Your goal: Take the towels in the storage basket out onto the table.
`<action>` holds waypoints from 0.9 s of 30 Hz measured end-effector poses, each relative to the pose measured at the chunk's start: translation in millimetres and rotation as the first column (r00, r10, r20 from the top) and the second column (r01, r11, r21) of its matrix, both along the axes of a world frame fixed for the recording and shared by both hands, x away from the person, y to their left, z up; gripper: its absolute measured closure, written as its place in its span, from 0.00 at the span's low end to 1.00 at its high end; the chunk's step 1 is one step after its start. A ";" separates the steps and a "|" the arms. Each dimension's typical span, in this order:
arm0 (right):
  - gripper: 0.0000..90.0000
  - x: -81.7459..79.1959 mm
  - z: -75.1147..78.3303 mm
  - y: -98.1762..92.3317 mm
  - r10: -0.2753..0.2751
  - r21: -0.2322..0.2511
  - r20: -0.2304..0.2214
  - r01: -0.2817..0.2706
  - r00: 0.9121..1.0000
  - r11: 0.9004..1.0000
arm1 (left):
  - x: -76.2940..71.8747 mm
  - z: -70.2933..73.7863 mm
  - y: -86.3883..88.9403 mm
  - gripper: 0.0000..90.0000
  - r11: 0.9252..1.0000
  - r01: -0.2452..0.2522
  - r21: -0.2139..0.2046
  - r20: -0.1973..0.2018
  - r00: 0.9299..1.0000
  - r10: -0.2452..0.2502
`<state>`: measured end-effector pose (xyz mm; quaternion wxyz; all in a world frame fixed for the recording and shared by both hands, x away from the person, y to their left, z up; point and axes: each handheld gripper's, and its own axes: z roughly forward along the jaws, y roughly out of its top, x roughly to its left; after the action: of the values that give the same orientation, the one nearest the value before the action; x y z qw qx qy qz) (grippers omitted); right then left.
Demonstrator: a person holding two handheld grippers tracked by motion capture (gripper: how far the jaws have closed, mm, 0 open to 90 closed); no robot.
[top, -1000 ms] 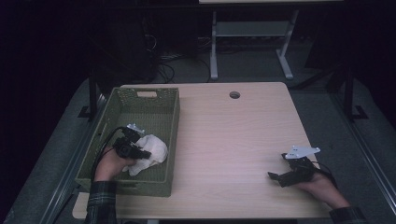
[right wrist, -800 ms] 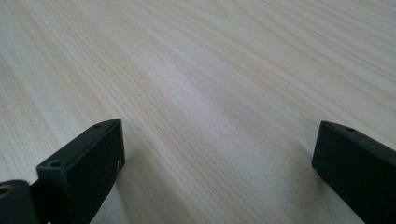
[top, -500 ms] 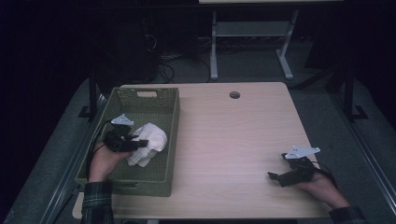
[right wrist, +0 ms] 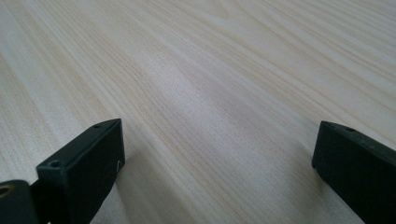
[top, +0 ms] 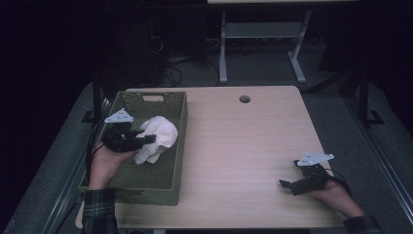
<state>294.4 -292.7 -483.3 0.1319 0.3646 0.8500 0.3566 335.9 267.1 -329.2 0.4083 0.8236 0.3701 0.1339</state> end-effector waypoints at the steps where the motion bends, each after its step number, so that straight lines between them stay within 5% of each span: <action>1: 0.02 0.0 0.0 0.0 0.000 0.000 0.000 0.000 1.000 1.000 | -0.2 2.2 -1.9 0.74 1.000 0.005 -0.004 0.007 1.000 -0.005; 11: 0.02 -0.1 0.1 0.7 -0.003 0.004 -0.004 0.003 1.000 1.000 | -3.5 21.5 -28.2 0.74 0.997 0.050 -0.057 0.041 0.998 -0.048; 27: 0.02 -0.1 0.1 0.7 -0.003 0.004 -0.004 0.003 1.000 1.000 | -5.7 44.8 -72.7 0.74 0.983 0.132 -0.129 0.093 0.988 -0.121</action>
<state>294.3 -292.0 -483.2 0.1301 0.3670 0.8489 0.3575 330.3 194.4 -284.4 0.4863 0.8095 0.3074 0.1172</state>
